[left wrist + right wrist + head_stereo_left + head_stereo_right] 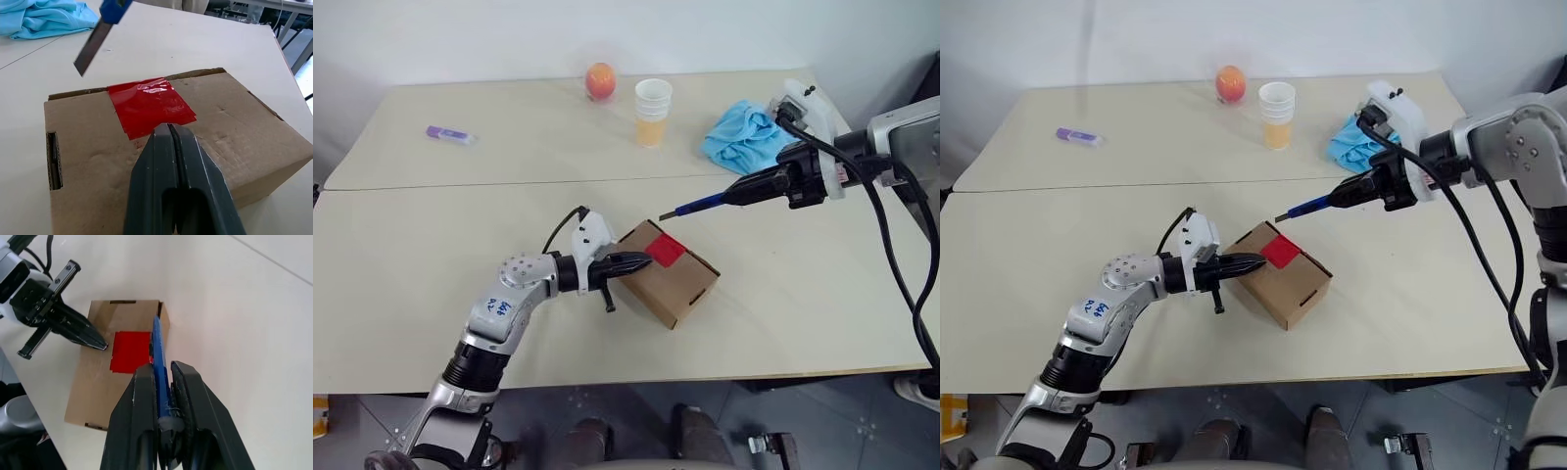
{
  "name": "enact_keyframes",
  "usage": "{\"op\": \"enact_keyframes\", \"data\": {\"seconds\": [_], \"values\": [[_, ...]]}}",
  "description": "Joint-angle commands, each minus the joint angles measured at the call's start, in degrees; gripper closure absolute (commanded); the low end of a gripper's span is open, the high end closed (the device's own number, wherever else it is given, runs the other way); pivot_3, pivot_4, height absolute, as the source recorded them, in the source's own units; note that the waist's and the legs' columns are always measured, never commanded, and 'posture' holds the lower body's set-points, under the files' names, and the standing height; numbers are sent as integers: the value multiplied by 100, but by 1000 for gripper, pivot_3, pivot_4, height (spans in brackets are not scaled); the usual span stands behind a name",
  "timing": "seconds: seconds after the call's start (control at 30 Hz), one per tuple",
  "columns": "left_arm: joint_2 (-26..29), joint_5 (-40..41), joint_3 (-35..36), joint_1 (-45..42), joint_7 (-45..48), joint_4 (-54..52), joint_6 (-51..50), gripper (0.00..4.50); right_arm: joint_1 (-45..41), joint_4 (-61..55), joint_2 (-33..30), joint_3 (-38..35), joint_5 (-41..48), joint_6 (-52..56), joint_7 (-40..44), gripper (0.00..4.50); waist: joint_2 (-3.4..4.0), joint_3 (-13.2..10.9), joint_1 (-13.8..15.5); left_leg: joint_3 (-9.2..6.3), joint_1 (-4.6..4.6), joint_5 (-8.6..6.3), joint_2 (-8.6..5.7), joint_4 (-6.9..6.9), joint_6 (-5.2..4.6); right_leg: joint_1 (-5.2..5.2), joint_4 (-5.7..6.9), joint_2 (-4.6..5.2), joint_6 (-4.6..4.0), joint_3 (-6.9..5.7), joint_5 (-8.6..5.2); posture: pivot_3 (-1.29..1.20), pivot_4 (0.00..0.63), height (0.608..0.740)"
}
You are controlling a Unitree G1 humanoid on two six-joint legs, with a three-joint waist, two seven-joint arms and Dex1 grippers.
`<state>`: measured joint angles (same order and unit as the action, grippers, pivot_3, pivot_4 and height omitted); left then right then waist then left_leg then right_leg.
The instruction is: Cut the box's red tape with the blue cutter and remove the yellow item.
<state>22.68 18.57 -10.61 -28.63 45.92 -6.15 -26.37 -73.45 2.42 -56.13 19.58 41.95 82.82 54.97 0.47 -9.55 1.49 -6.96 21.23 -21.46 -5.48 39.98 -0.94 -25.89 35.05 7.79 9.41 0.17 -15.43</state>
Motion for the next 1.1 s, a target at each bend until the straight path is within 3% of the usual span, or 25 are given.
{"op": "enact_keyframes", "data": {"seconds": [0.03,0.63,1.1], "values": [[3,-96,-204,123,33,-30,-163,4500,-180,-81,15,14,-172,-10,171,4337,0,0,3,0,0,0,0,0,0,0,1,0,0,0,0,0,150,740],[23,-95,-232,302,-33,-272,-309,4500,-355,338,164,-61,-651,-191,701,4337,0,0,-6,1,-3,0,-2,2,0,1,4,2,0,2,0,0,150,740],[28,-103,-218,351,-73,-315,-338,4500,106,-83,131,11,-880,-308,688,4337,0,1,-8,0,-4,0,-3,5,0,3,6,2,0,2,0,0,150,740]]}}
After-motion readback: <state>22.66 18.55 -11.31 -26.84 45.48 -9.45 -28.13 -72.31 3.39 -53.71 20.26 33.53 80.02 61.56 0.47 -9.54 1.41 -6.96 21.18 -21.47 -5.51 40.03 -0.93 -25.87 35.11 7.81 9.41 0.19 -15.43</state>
